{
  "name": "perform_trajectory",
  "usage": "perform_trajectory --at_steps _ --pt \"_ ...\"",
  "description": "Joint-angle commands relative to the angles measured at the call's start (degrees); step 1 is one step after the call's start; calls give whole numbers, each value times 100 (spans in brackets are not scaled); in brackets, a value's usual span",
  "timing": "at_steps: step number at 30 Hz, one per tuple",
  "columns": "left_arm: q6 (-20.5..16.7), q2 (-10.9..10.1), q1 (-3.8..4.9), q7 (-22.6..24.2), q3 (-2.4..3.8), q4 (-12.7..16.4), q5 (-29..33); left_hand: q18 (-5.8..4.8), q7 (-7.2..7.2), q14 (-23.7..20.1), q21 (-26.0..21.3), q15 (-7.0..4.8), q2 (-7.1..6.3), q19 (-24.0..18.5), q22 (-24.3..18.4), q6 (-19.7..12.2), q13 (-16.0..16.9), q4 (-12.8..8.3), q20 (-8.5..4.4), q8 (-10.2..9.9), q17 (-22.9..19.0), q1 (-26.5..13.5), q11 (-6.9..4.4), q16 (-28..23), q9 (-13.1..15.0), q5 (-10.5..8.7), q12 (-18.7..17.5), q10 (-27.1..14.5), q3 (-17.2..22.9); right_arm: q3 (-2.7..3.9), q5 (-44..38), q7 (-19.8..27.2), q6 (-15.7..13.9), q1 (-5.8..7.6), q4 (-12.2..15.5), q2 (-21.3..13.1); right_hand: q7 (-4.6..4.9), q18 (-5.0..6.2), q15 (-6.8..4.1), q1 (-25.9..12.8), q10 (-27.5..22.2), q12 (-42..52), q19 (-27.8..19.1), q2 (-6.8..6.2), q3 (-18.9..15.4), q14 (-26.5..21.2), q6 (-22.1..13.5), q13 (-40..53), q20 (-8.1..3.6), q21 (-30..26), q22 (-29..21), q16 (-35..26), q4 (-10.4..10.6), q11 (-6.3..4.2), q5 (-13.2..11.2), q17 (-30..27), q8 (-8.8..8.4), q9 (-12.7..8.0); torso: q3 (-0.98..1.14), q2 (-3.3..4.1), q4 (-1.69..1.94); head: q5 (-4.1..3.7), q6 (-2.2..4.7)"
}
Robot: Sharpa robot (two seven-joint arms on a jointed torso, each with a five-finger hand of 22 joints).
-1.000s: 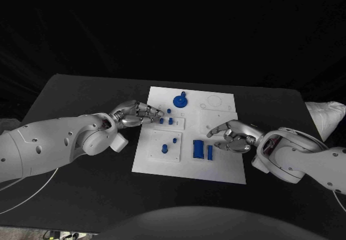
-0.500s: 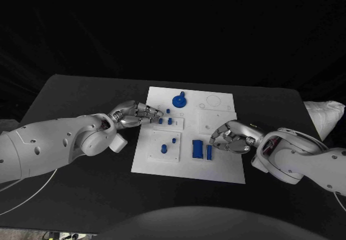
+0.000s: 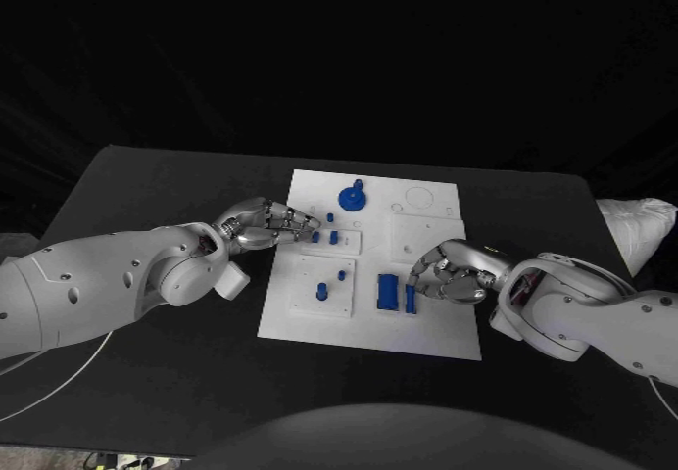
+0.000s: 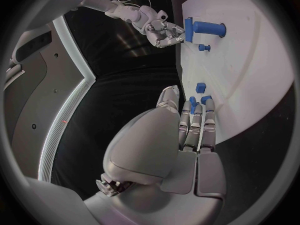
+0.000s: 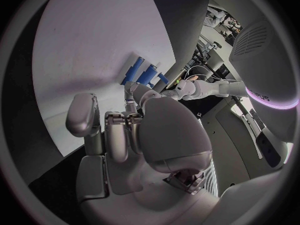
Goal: Assemble the parts on the task board
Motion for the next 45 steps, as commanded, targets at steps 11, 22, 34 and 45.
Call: perform_trajectory --at_steps 11,22,34,45 --pt "119 -8 -24 -65 -15 14 -22 -58 26 48 17 11 11 11 -1 13 5 9 11 30 8 40 -16 21 7 31 -15 35 32 -10 -84 -215 362 -61 -27 54 7 0 36 21 597 -6 -24 42 -32 474 3 1507 37 -72 800 -2 -17 59 -9 1198 82 49 -2 -4 -6 17 0" --pt "-58 -55 -24 480 -15 71 -36 -41 45 235 47 62 9 50 -10 35 8 11 8 52 28 73 31 142 12 48 -1 137 57 -7 595 1139 -959 -48 53 -137 -92 29 -62 -146 597 -6 -81 41 -250 433 -241 1507 -14 -203 772 -57 220 -93 -522 1114 68 22 1 -38 -8 45 0" --pt "-551 -240 28 957 -12 264 -79 26 34 491 145 87 -42 175 -24 104 4 93 8 106 25 -50 67 247 20 14 11 417 6 -3 3802 3102 -1374 548 105 -379 -118 364 70 -762 -535 -1366 -1353 -177 -543 -670 72 540 82 -2670 84 -1621 1517 -8 -870 -745 260 17 36 -381 -25 73 0" --pt "-1229 -352 50 1654 -12 408 -14 -154 -390 -1951 -489 -572 -170 -1581 -1183 -496 -79 73 -254 -283 -241 -2052 -558 -1504 -118 -1685 -1146 -1196 -740 -7 5145 3422 472 720 -331 -187 -733 126 889 -1512 -7803 -8073 -7624 207 -1745 -8050 -2765 -5011 1276 -6272 -6079 -8645 1807 272 -1385 -6839 -1108 -1248 3 -506 -112 22 0"
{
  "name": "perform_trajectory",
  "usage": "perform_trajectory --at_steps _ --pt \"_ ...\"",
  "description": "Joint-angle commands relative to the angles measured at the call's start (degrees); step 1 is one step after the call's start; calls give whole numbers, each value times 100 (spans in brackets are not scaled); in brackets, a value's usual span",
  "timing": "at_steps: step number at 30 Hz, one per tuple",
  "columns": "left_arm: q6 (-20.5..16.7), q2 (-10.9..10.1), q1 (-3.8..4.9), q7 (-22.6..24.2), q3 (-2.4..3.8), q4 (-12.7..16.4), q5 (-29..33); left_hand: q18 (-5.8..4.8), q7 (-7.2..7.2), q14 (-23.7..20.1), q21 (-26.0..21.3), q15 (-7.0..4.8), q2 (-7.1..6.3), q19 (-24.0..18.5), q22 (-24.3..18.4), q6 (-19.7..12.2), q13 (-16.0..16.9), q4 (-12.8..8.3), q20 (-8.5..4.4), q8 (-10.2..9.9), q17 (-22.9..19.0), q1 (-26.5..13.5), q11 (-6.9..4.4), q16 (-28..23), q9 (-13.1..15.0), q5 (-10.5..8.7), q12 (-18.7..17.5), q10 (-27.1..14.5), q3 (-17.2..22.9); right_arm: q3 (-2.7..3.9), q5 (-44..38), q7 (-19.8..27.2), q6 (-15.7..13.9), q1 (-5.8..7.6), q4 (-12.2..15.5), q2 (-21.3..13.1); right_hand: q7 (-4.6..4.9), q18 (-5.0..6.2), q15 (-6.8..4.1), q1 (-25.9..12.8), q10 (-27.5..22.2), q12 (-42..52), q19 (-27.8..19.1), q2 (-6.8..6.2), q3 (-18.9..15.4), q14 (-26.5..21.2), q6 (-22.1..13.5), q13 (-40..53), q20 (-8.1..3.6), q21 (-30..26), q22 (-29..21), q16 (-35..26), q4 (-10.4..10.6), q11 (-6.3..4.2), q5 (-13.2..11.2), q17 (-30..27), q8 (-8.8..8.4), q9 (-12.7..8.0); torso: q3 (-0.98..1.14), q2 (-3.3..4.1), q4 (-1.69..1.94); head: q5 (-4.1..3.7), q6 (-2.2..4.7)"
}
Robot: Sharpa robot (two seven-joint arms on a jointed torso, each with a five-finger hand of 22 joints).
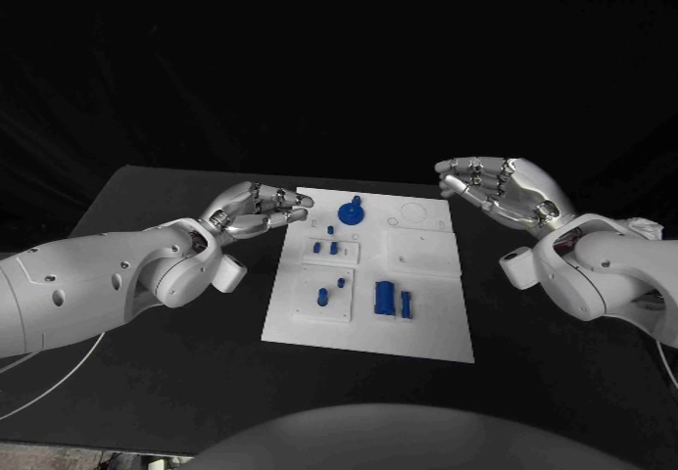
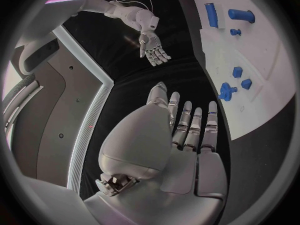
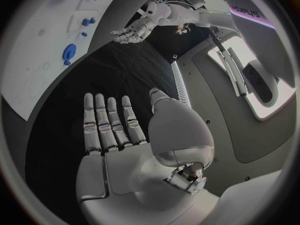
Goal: Assemble the parts on the task board
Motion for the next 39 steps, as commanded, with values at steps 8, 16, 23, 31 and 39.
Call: perform_trajectory --at_steps 8,16,23,31,39 --pt "-801 60 7 753 2 88 58 -320 -1499 -1283 -478 -842 -1676 -2059 -3271 -3443 -219 103 -331 -394 -219 -2178 -1680 -1031 -231 -1563 -1820 -2063 569 -6 803 398 1315 -95 -177 48 -780 70 -408 275 -1424 -1341 -1484 526 -1161 -1452 -2046 -3161 18 -272 -3464 -854 -14 -1363 -359 -1739 -287 -1205 1 51 24 -59 0" --pt "-670 70 -26 481 38 89 80 -847 -663 -1283 -478 -551 -1190 -2059 -3271 -4541 -336 -981 -1054 -571 -219 -6122 -1022 -1031 -412 -1864 -2333 -2202 1150 36 722 219 892 -136 -206 102 -496 -115 -710 -2066 -1466 -1587 -1484 378 -954 -1452 -2626 -3580 -501 -272 -3464 -854 -591 -1152 -608 -1739 -487 -1649 6 30 13 -68 45" --pt "-1340 226 -225 357 332 184 525 -847 -663 -1283 -478 -551 -659 -2059 -3271 -5116 -336 -1627 -1497 -571 -219 -7950 -591 -1031 -412 -1864 -2333 -2202 1570 360 1255 182 223 -404 -360 500 -18 -552 -710 -3177 -1466 -1587 -1484 -134 -739 -1452 -2896 -3580 -739 -272 -3464 -854 -863 -702 -1080 -1739 -487 -1649 51 -57 -19 -81 380" --pt "-2711 545 -632 104 933 376 1437 -847 -663 -1283 -478 -551 -659 -2059 -3271 -5116 -336 -1627 -1497 -571 -219 -8568 -591 -1031 -412 -1864 -2333 -2202 1570 987 2287 109 -1074 -923 -659 1273 -18 -552 -710 -4060 -1466 -1587 -1484 -134 -567 -1452 -3112 -3580 -913 -272 -3464 -854 -1076 -702 -1080 -1739 -487 -1649 146 -239 -86 -107 1078" --pt "-3494 727 -865 -41 1277 487 1958 -847 -663 -1283 -478 -551 -659 -2059 -3271 -5116 -336 -1627 -1497 -571 -219 -8568 -591 -1031 -412 -1864 -2333 -2202 1570 1293 2791 74 -1707 -1177 -804 1650 -18 -552 -710 -4712 -1466 -1587 -1484 -134 -160 -1452 -3254 -3580 -1403 -272 -3464 -854 -1657 -702 -1080 -1739 -487 -1649 204 -350 -127 -122 1503"
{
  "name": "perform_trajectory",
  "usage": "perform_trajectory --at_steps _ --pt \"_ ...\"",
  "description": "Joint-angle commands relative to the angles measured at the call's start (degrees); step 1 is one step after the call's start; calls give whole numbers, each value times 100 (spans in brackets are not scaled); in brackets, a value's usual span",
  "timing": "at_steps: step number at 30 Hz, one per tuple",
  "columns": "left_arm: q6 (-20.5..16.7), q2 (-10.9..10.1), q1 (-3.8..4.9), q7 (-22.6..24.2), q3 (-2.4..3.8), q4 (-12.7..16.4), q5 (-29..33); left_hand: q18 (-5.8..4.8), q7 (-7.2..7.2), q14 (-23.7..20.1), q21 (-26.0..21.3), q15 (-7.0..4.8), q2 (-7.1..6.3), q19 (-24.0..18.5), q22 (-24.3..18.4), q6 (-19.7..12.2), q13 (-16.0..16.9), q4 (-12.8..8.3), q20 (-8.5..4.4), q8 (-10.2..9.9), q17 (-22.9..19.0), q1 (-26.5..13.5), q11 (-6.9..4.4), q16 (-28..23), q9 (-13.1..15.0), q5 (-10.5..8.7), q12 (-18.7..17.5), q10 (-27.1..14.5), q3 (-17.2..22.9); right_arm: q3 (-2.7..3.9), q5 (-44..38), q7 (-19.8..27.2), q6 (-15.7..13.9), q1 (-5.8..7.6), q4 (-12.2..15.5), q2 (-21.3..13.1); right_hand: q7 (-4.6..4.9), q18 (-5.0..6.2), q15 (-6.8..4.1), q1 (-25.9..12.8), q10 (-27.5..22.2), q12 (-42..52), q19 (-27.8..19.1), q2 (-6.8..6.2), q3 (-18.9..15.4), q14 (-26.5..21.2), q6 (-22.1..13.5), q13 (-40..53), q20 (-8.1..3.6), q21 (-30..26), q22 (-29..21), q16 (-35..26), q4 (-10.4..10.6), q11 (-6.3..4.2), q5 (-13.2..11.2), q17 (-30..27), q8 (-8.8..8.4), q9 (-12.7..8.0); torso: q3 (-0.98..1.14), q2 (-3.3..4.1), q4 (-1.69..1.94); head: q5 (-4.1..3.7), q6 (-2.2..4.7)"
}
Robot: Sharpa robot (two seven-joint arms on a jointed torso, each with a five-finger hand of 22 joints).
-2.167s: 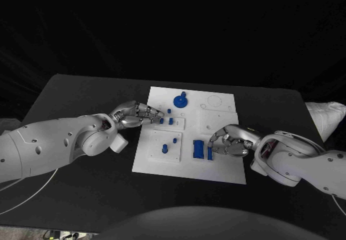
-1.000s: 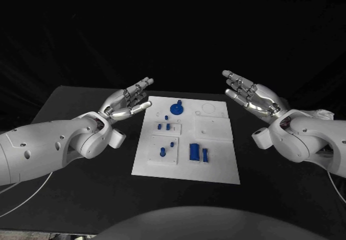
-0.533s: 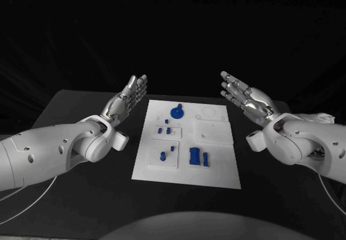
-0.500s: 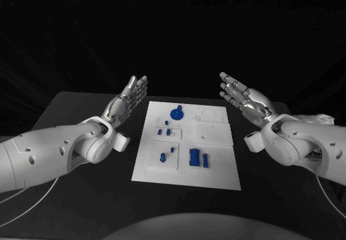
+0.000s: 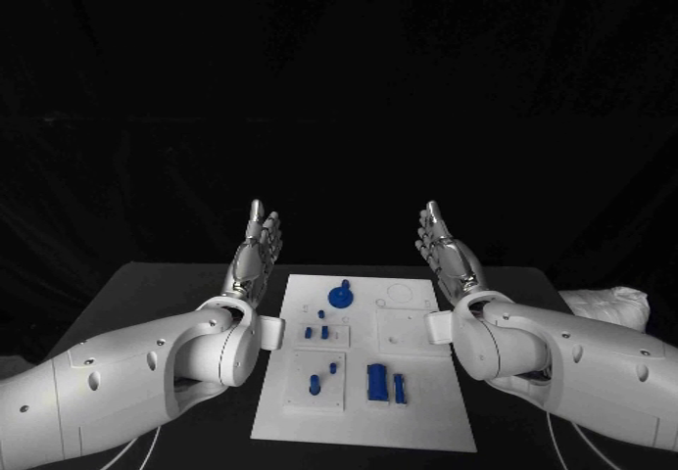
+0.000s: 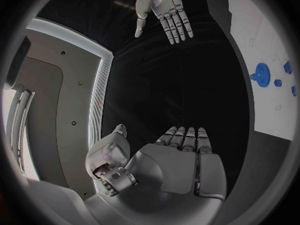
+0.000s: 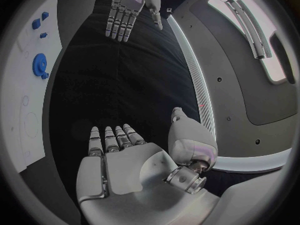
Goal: Assemble the parts on the task board
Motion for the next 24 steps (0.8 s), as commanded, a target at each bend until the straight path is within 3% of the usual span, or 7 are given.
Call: perform_trajectory --at_steps 1,2,24 --pt "-772 42 -46 -149 54 43 534 -40 3 -3 -21 28 0 -1 -144 -29 -6 -20 -18 -18 -7 -43 30 -20 -144 -16 -19 -1 5 36 494 -23 -617 -41 -30 55 27 -121 -39 -761 -1 -41 3 -39 226 11 -192 -9 -468 -22 -8 -16 -571 50 -51 -6 -41 -10 40 -77 -30 -7 188" --pt "-799 49 -54 -154 66 47 552 -40 3 -3 -21 28 0 -1 -144 -29 -6 -20 -18 -18 -7 -43 30 -20 -144 -16 -19 -1 5 41 501 -23 -627 -45 -32 61 27 -121 -39 -820 -1 -41 3 -39 226 11 -598 -9 -468 -22 -8 -16 -571 50 -51 -6 -41 -10 42 -81 -32 -8 205" --pt "-819 53 -60 -158 75 50 565 -40 3 -3 -21 28 0 -1 -144 -29 -6 -20 -18 -18 -7 -43 30 -20 -144 -16 -19 -1 5 41 502 -23 -627 -45 -32 61 27 -121 -39 -1844 -1 -41 3 -39 226 11 -598 -9 -468 -22 -8 -16 -571 50 -51 -6 -41 -10 44 -86 -34 -8 224"
